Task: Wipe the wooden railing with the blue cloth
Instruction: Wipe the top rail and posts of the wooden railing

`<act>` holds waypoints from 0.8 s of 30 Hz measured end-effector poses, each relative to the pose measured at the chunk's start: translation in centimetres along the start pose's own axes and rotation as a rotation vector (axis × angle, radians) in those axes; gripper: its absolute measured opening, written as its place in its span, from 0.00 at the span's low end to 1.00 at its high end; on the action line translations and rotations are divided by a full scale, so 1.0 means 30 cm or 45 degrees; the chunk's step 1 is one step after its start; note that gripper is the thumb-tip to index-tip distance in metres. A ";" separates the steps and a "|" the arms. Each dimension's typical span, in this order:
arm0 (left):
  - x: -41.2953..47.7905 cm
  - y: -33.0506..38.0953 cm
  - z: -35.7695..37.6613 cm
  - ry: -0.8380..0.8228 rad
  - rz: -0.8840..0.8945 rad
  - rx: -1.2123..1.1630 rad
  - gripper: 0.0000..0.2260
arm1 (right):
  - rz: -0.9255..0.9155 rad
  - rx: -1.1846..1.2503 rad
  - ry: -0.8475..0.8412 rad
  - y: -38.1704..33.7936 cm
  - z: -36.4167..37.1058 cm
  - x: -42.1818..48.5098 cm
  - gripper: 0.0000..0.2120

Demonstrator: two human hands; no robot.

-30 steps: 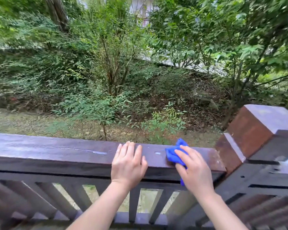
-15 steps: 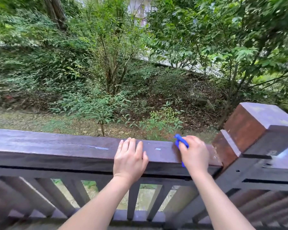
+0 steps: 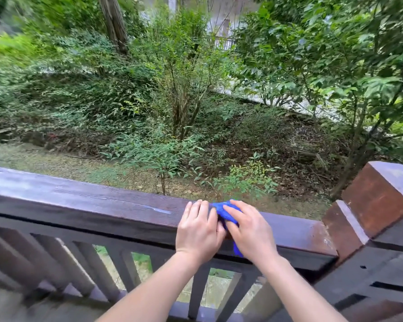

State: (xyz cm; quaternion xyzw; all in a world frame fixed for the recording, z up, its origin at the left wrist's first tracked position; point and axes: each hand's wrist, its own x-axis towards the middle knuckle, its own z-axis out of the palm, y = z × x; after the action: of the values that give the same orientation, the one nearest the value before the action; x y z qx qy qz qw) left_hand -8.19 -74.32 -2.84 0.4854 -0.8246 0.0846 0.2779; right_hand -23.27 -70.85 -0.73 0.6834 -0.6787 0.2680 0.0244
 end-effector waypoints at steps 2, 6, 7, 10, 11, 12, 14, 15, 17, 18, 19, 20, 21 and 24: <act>-0.001 0.000 -0.014 -0.019 0.006 0.035 0.15 | 0.114 -0.010 -0.043 0.035 -0.023 0.071 0.12; -0.013 -0.027 -0.057 0.013 0.027 -0.237 0.11 | 0.174 -0.048 -0.070 0.009 -0.012 0.124 0.11; -0.022 -0.051 -0.074 0.064 0.049 -0.310 0.10 | 0.099 -0.070 -0.065 -0.015 0.007 0.104 0.13; -0.062 -0.182 -0.140 0.269 0.035 -0.272 0.08 | -0.168 -0.098 -0.107 -0.080 0.039 0.019 0.21; -0.076 -0.244 -0.164 0.315 -0.012 -0.219 0.08 | -0.229 -0.107 -0.108 -0.082 0.041 0.015 0.21; -0.086 -0.311 -0.186 0.342 -0.075 -0.159 0.09 | -0.228 -0.109 -0.104 -0.080 0.038 0.031 0.21; -0.095 -0.442 -0.221 0.359 -0.232 -0.035 0.11 | -0.088 -0.061 -0.114 -0.077 0.041 0.095 0.17; -0.096 -0.502 -0.233 0.361 -0.303 0.020 0.13 | -0.005 -0.038 -0.108 -0.092 0.046 0.120 0.16; -0.100 -0.608 -0.239 0.368 -0.389 0.083 0.14 | 0.028 -0.082 -0.096 -0.163 0.062 0.128 0.16; -0.104 -0.654 -0.232 0.369 -0.404 0.097 0.14 | -0.040 -0.090 -0.107 -0.204 0.083 0.112 0.17; -0.110 -0.697 -0.217 0.367 -0.410 0.107 0.14 | -0.145 -0.075 -0.126 -0.241 0.101 0.086 0.18; -0.116 -0.735 -0.197 0.364 -0.411 0.117 0.14 | -0.244 -0.071 -0.137 -0.261 0.119 0.065 0.19; -0.123 -0.765 -0.174 0.358 -0.406 0.121 0.13 | -0.297 -0.071 -0.141 -0.269 0.128 0.062 0.20; -0.134 -0.814 -0.104 0.375 -0.403 0.073 0.11 | -0.052 -0.002 -0.075 -0.286 0.135 0.133 0.17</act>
State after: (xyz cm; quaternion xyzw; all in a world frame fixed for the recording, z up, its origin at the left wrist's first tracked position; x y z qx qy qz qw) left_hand 15.19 -82.58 -5.59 0.5988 -0.6859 0.1334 0.3915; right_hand -14.09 -75.46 0.23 0.7048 -0.6651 0.2465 0.0104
